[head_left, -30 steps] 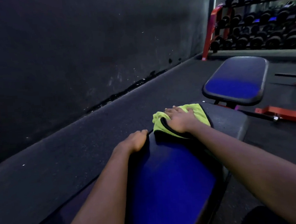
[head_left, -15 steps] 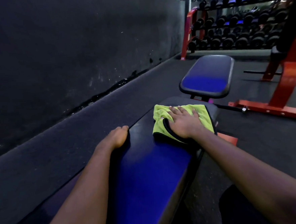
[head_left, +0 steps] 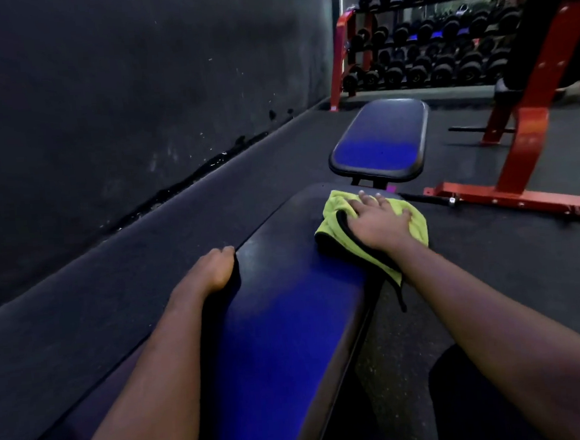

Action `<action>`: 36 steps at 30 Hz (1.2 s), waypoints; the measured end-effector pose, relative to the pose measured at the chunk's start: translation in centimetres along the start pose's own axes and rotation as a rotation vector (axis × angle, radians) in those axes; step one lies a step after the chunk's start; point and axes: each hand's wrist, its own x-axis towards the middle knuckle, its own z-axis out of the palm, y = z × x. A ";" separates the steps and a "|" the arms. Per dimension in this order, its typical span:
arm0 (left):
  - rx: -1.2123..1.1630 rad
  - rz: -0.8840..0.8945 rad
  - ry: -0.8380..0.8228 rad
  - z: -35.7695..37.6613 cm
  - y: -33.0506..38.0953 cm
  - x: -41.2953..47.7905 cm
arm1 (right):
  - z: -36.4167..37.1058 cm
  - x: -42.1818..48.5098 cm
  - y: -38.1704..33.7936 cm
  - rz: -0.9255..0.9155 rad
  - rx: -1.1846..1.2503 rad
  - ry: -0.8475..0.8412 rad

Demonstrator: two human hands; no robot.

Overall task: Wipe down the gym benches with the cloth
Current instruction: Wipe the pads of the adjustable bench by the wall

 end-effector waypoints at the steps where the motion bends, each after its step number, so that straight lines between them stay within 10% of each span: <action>1: 0.003 -0.003 -0.001 0.0 0.0 0.0 | -0.1 0.1 -0.2 0.011 -0.013 -0.003; 10: 0.067 -0.018 -0.066 -0.3 1.4 2.0 | 2.6 -6.8 -2.2 -0.026 0.041 0.062; 36: -0.063 0.043 -0.112 1.9 6.3 6.6 | -0.3 9.1 3.7 0.180 0.083 -0.084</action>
